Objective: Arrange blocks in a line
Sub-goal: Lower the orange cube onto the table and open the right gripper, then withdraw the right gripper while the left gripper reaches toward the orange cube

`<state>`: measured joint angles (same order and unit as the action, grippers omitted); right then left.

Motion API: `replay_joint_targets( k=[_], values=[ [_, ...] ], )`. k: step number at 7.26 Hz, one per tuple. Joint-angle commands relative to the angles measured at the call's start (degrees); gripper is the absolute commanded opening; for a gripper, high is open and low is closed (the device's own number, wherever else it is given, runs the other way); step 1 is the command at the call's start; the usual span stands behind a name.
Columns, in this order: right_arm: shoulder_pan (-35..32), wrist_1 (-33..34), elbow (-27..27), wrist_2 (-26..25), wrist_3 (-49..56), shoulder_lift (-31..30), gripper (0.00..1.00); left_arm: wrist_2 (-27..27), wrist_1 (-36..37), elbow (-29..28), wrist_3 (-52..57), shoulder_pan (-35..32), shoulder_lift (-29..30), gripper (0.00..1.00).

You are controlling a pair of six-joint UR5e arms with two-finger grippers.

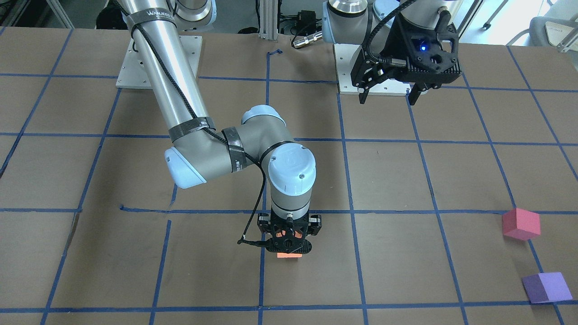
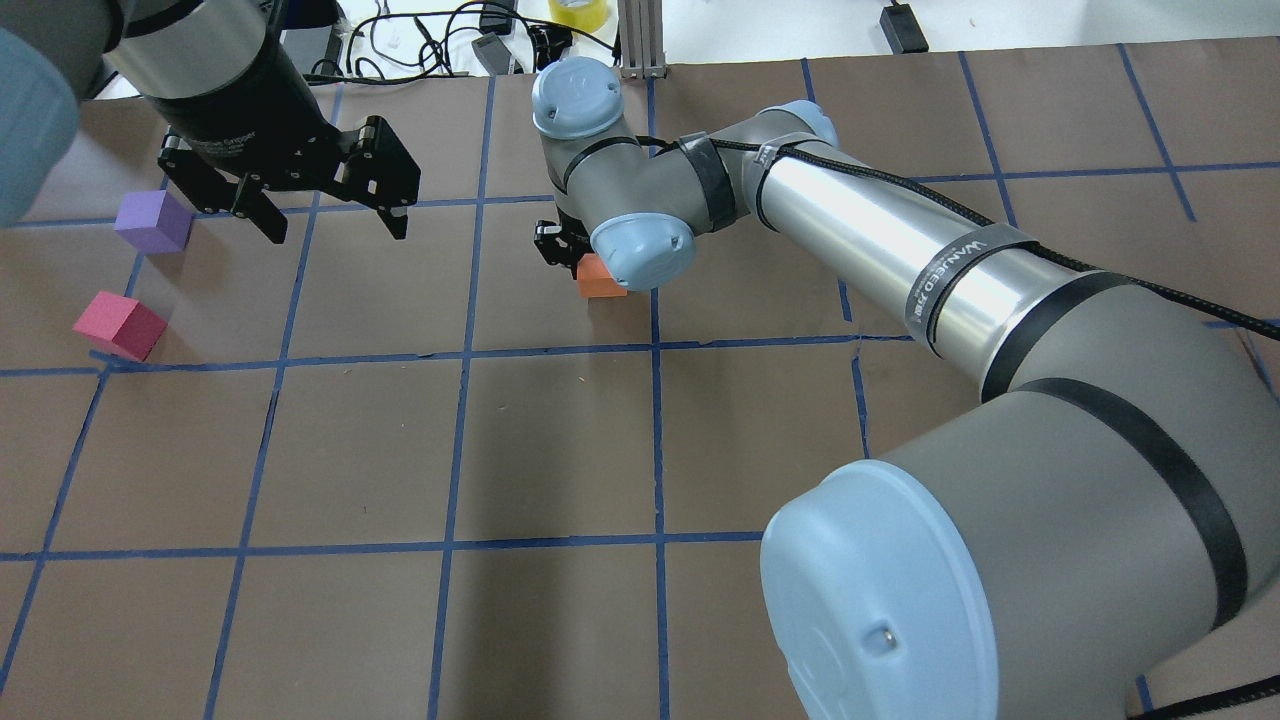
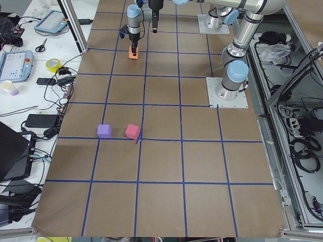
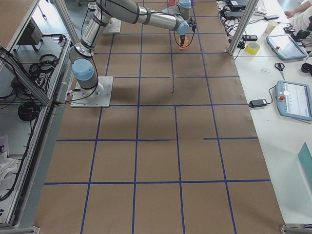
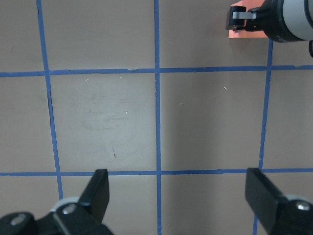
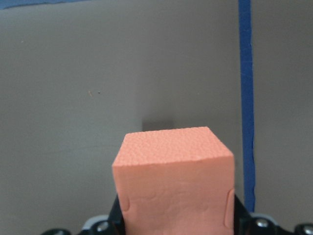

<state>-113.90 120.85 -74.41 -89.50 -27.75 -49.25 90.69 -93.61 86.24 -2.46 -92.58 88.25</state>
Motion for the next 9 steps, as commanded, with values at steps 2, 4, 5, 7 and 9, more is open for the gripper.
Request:
replay_joint_targets(
  k=[2, 4, 5, 7, 9],
  values=[
    [7.43, -4.83, 1.63, 5.27, 5.22, -4.7, 1.0, -0.34, -1.23, -0.11, -0.09, 0.03, -0.01, 1.0],
    [16.36, -13.83, 0.68, 5.56, 14.1, -11.09, 1.0, -0.07, -0.1, -0.02, 0.0, 0.21, 1.91, 1.0],
    [22.6, -20.15, 0.76, 5.83, 18.31, -15.4, 1.0, -0.6, 4.7, 0.15, -0.17, 0.21, 4.54, 1.0],
    [29.58, -27.57, -0.03, 4.78, 26.84, -21.56, 1.0, -0.77, 12.7, -0.81, 1.14, 0.03, 13.13, 1.0],
    [30.49, -30.32, -1.44, 5.39, 29.15, -27.89, 1.0, -0.78, 22.79, -0.9, 0.35, -1.02, 21.57, 1.0]
  ],
)
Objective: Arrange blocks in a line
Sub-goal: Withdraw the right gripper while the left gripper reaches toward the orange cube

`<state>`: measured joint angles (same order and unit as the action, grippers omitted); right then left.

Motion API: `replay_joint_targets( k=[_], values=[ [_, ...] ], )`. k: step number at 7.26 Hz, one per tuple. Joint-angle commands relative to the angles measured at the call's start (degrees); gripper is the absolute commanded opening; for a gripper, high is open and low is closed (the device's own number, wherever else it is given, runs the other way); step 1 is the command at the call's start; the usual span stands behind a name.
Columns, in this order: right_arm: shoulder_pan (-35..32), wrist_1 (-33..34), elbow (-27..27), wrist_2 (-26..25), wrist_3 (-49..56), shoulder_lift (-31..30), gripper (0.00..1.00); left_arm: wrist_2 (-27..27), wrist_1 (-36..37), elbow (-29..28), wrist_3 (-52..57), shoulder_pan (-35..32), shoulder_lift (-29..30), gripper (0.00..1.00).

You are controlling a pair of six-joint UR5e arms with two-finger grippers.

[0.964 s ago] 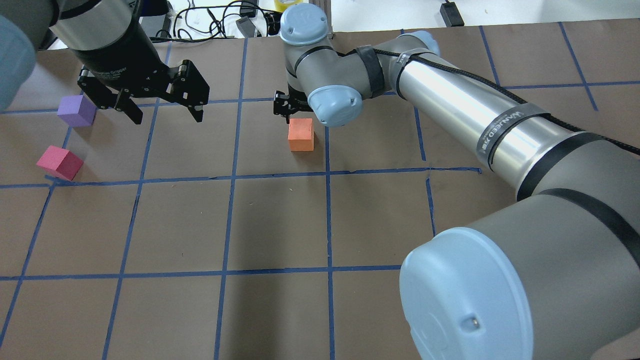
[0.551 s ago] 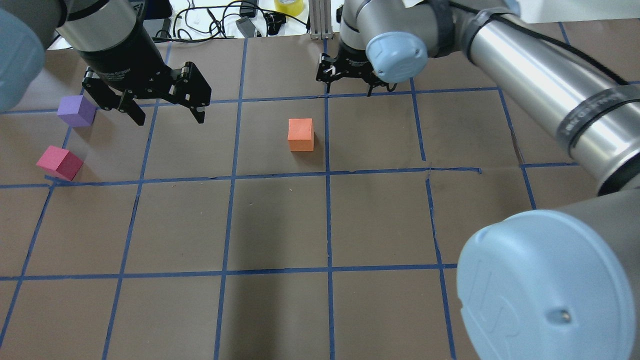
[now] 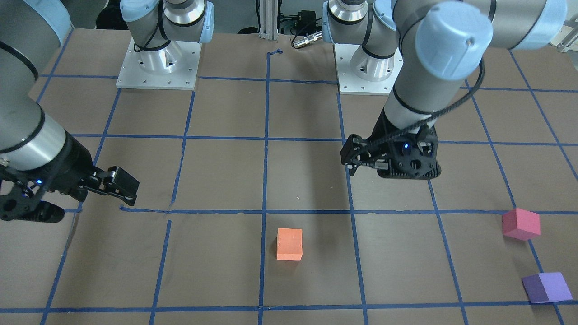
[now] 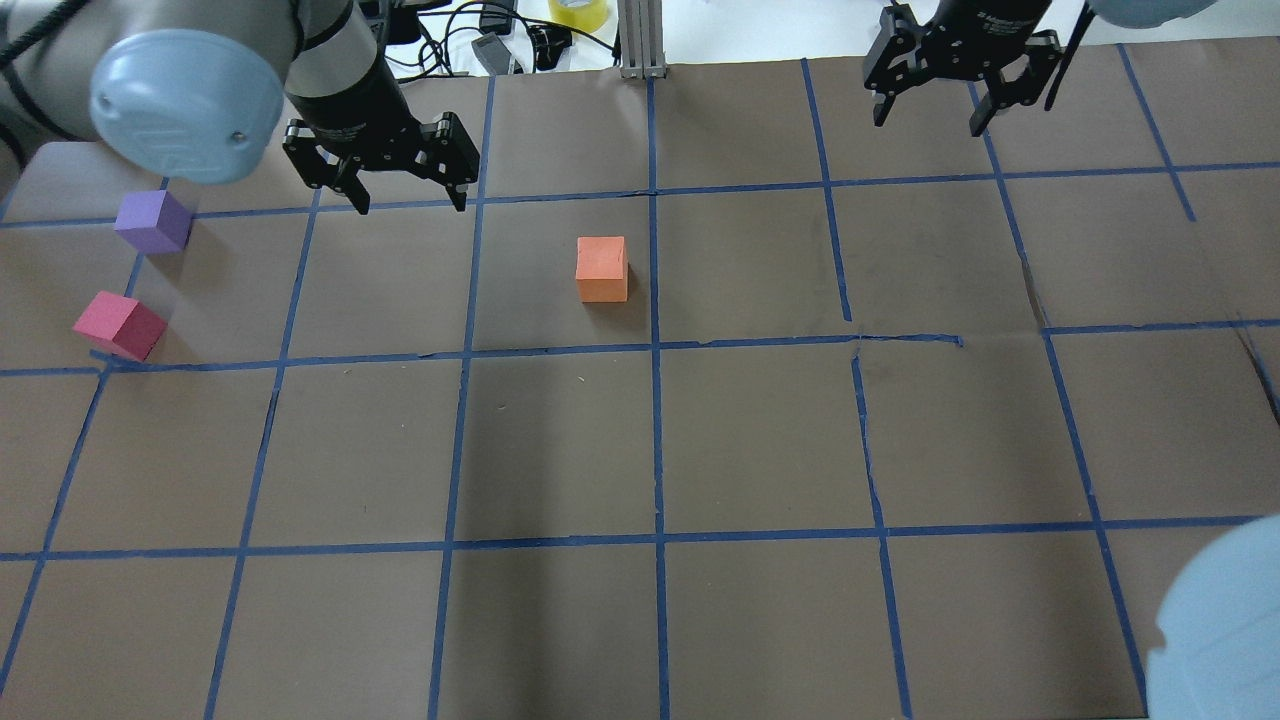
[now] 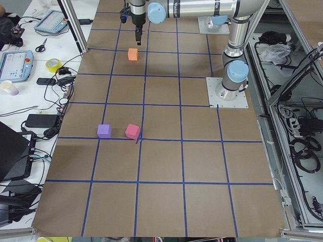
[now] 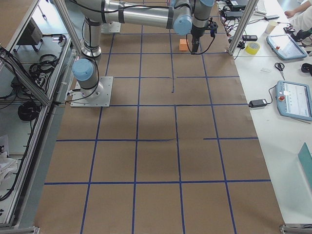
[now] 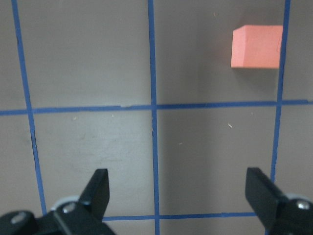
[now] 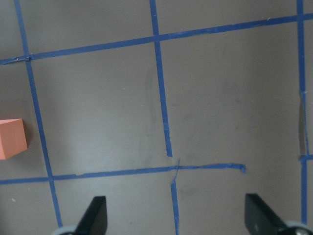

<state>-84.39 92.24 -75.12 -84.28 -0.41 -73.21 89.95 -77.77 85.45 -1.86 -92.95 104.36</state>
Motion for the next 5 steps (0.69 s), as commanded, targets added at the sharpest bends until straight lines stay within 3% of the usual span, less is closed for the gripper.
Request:
replay_joint_targets(
  k=[1, 4, 5],
  values=[
    [0.64, -4.76, -0.9, -0.53, 2.69, -5.61, 1.0, 0.31, 11.63, -0.63, 0.19, -1.0, 9.42, 1.0],
    [-2.76, -5.93, -0.99, -1.76, 1.73, -6.33, 1.0, 0.58, 17.45, -7.29, -7.15, -5.9, 19.36, 1.0],
    [-5.23, -6.19, -1.43, -8.73, 1.81, -6.33, 1.0, 0.49, 18.09, -8.28, -10.59, -7.75, 20.61, 1.0]
  ],
)
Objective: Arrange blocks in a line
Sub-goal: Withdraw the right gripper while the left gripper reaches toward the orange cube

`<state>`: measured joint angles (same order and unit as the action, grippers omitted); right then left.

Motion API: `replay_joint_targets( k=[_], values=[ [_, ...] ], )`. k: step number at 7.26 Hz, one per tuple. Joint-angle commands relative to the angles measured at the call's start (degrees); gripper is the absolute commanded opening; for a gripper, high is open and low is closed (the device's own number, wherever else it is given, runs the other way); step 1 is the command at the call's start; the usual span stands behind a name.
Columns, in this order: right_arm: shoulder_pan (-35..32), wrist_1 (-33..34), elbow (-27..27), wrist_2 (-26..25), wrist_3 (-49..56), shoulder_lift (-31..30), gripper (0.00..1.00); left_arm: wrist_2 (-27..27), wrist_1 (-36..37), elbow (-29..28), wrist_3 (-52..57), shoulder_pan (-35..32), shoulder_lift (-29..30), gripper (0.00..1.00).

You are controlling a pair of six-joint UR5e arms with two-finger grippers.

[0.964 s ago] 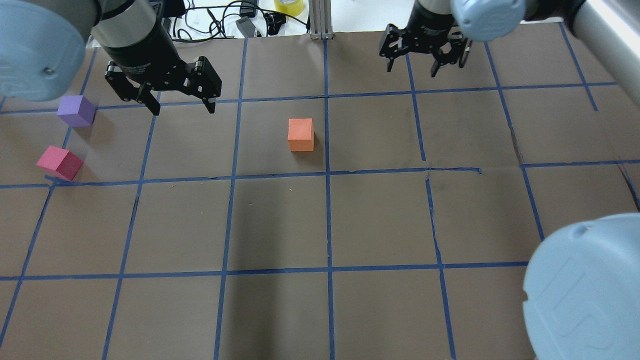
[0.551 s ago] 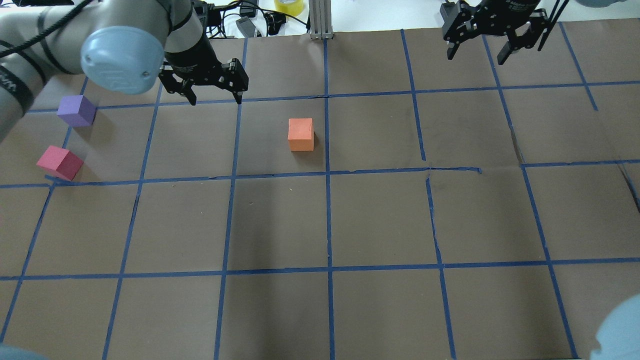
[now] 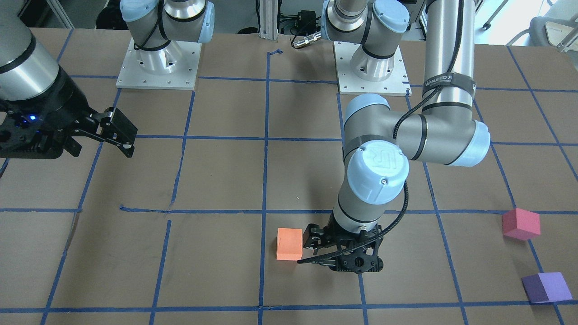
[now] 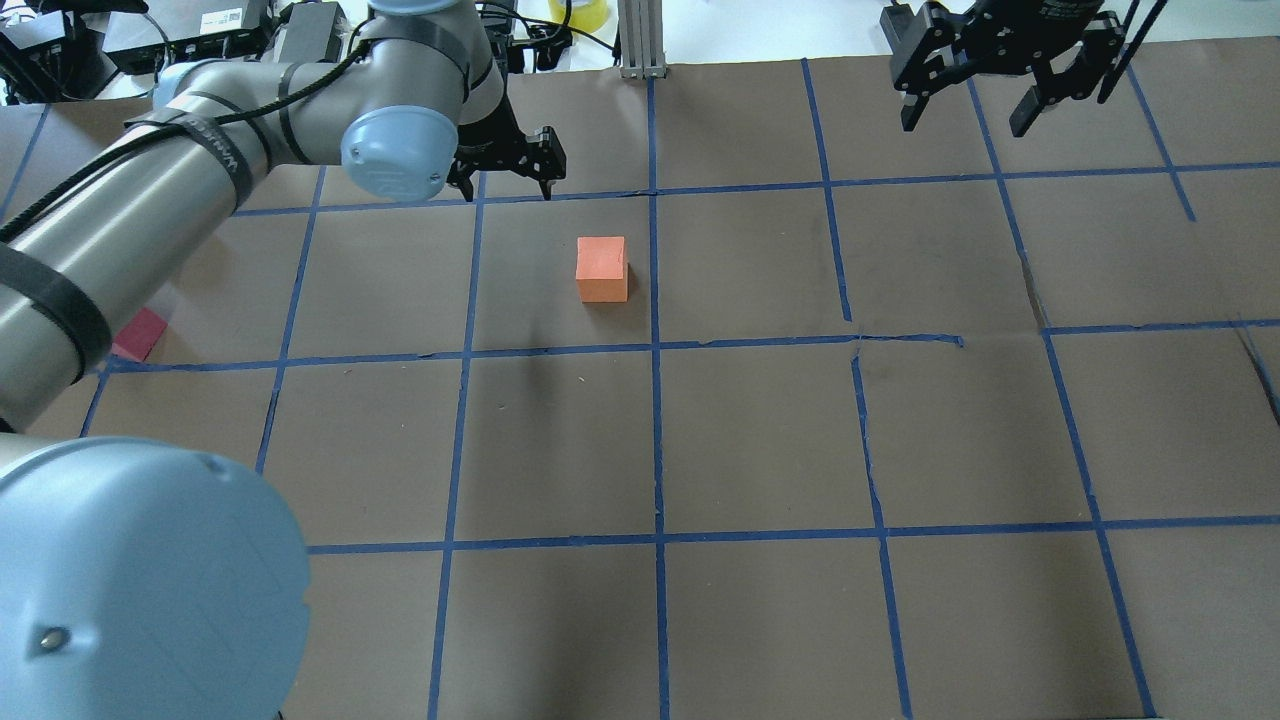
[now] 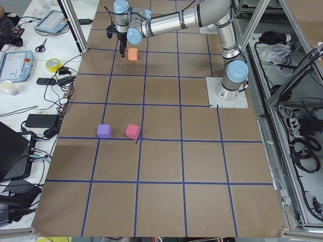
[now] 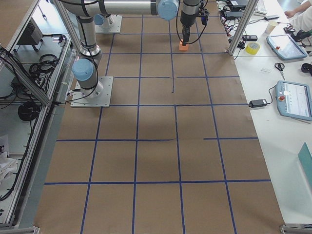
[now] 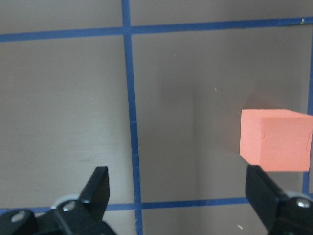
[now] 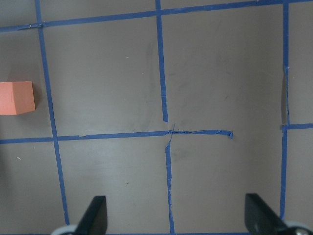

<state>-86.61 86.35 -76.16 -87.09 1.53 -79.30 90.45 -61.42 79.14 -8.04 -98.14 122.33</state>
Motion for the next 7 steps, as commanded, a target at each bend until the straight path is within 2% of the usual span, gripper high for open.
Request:
replay_joint_targets(
  k=[1, 2, 4, 7],
  values=[
    [-3.56, -0.22, -1.61, -6.59, -0.22, -0.67, 1.0, -0.53, 2.0, -1.62, -11.32, -4.32, 3.17, 1.0],
    [-3.66, -0.13, -2.23, -6.69, -0.91, -2.16, 1.0, -0.45, 2.01, -0.49, -11.48, -4.95, 3.53, 1.0],
    [-3.66, -0.4, -3.37, -6.6, -0.74, -2.96, 1.0, -0.62, 8.48, 3.46, -10.6, -5.04, 4.84, 1.0],
    [-3.13, 0.22, -3.47, -6.51, -0.74, -3.23, 1.0, -0.62, 8.34, 3.83, -10.78, -6.97, 5.9, 1.0]
  ],
)
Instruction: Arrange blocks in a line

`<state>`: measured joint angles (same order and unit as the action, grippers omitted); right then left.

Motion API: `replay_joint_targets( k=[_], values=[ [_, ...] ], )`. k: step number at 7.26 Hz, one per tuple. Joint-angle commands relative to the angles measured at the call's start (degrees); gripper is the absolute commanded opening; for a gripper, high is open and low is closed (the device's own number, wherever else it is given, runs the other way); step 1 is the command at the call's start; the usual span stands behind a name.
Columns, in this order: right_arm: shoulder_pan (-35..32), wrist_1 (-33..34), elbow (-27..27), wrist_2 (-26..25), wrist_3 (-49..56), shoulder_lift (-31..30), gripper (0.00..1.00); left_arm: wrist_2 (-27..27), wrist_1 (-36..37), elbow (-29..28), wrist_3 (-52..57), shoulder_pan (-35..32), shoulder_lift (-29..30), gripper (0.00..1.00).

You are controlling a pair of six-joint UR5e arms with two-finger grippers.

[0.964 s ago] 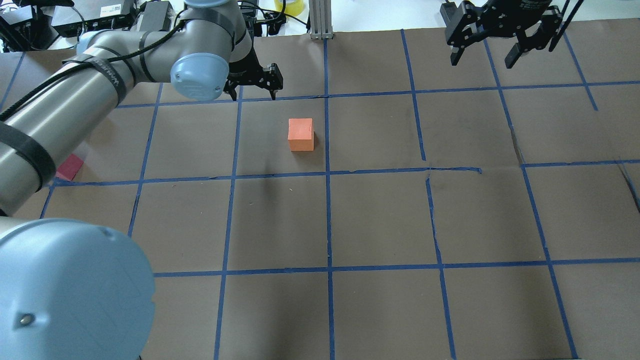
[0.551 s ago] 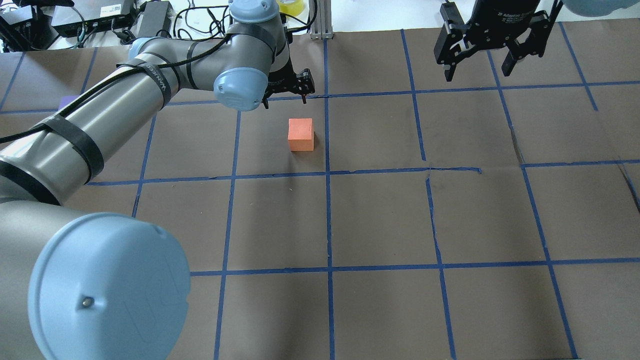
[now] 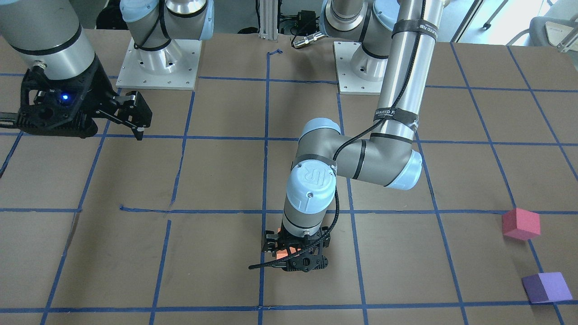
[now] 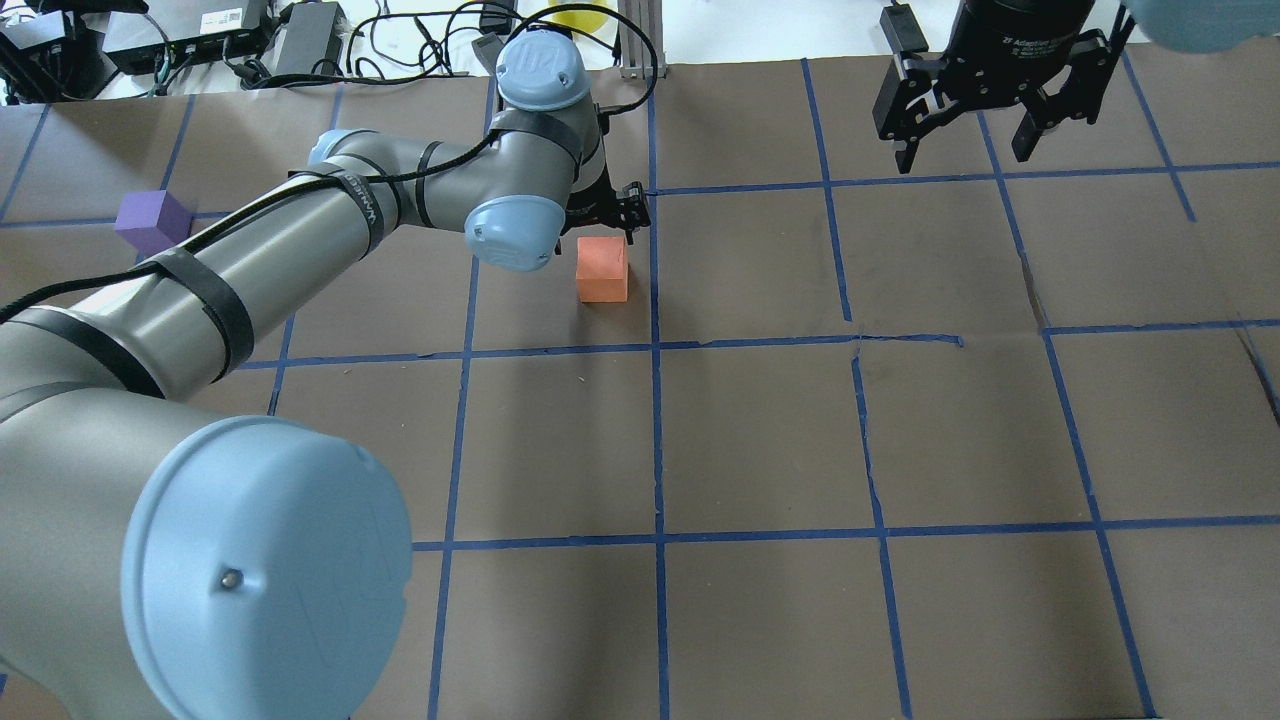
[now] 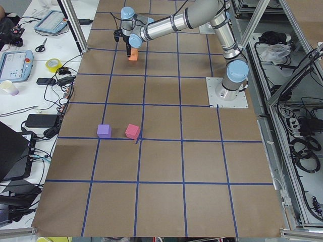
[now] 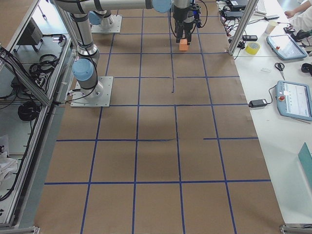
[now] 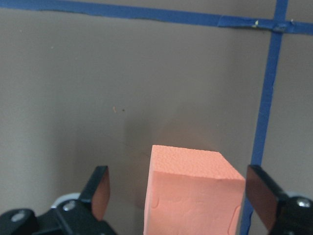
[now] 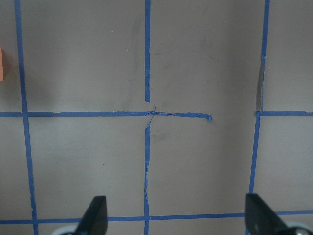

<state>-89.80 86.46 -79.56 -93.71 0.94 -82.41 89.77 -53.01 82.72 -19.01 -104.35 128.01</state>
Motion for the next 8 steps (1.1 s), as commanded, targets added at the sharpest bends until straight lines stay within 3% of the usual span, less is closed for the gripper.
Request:
replay_joint_targets(
  k=[1, 2, 3, 4, 5, 6, 8],
  values=[
    [0.15, 0.46, -0.15, 1.85, -0.93, -0.12, 1.0, 0.06, -0.25, 0.34, 0.64, -0.68, 0.92, 1.0],
    [-0.11, 1.42, -0.24, 2.82, -3.72, -0.12, 1.0, 0.23, -0.43, 0.34, 0.82, -0.76, 1.1, 0.97],
    [0.15, 2.74, -0.24, 2.83, -4.53, -0.12, 1.0, 0.67, -0.52, 0.34, 1.43, -0.68, 1.19, 0.82],
    [0.15, 2.66, -0.33, 2.66, -4.54, -0.12, 1.0, 0.84, -0.43, 0.25, 1.61, -0.68, 1.01, 0.58],
    [0.15, 2.92, -0.33, 2.66, -4.37, -0.12, 1.0, 0.85, -0.6, 0.34, 1.52, -0.68, 0.66, 0.19],
    [0.15, 2.92, -0.33, 2.75, -4.36, -0.12, 1.0, 0.93, -1.3, 0.25, 1.61, -0.68, -0.3, 0.09],
    [0.15, 3.01, -0.33, 2.66, -4.71, -0.12, 1.0, 3.89, -0.61, -0.53, 1.09, -0.24, -1.18, 0.03]
  ],
)
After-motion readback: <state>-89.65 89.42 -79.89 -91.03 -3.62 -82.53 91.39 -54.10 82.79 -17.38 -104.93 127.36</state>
